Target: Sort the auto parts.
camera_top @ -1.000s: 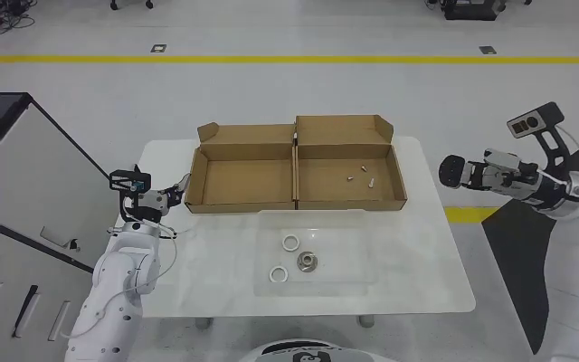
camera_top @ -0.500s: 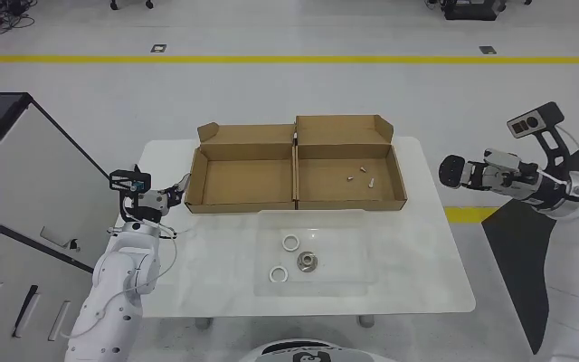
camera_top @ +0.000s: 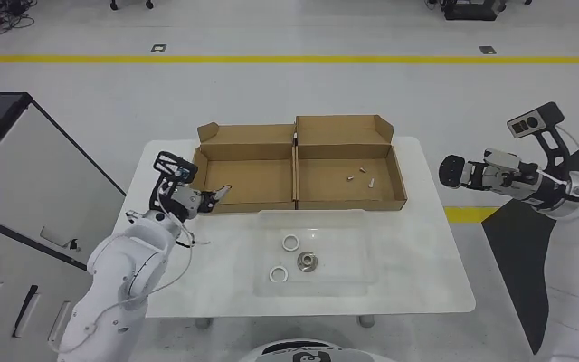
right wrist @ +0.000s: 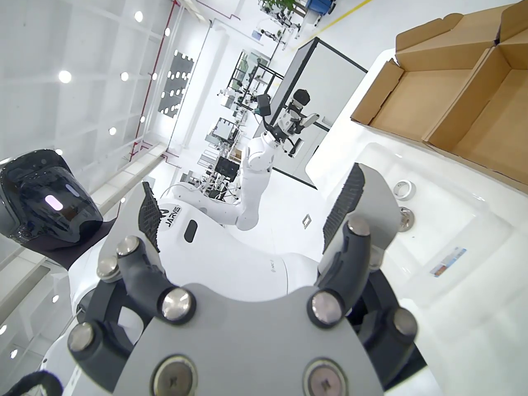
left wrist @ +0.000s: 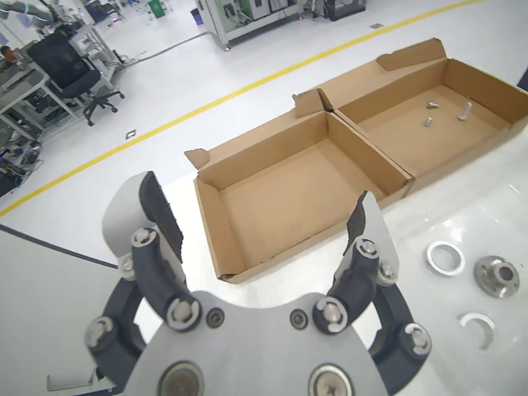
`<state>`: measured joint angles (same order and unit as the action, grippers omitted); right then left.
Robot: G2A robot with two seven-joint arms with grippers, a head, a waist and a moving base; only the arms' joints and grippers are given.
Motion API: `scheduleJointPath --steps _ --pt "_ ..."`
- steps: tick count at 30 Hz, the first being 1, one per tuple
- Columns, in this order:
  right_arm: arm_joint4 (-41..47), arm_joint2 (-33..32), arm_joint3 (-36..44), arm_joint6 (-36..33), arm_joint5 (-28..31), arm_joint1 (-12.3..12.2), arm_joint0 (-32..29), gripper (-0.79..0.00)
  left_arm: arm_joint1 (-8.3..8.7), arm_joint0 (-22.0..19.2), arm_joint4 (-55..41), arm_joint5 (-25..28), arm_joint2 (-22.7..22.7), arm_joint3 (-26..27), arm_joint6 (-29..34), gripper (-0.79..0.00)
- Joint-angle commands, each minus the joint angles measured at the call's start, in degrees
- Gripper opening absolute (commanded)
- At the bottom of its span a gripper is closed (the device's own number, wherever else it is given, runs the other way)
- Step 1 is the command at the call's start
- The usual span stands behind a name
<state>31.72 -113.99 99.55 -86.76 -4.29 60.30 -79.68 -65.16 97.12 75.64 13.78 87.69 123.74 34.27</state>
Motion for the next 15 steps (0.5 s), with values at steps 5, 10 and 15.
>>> scheduleJointPath --steps 5,10,15 --pt "0.0 0.0 0.0 0.0 0.0 0.0 0.0 0.0 0.02 -5.52 1.33 3.22 -7.07 5.75 18.44 0.0" --pt "0.0 0.0 0.0 0.0 0.0 0.0 0.0 0.0 -0.38 -10.55 1.94 4.98 -14.96 6.78 27.33 0.0" --pt "0.0 0.0 0.0 0.0 0.0 0.0 0.0 0.0 -1.22 -16.46 -1.27 6.59 -23.94 5.25 36.71 0.0"
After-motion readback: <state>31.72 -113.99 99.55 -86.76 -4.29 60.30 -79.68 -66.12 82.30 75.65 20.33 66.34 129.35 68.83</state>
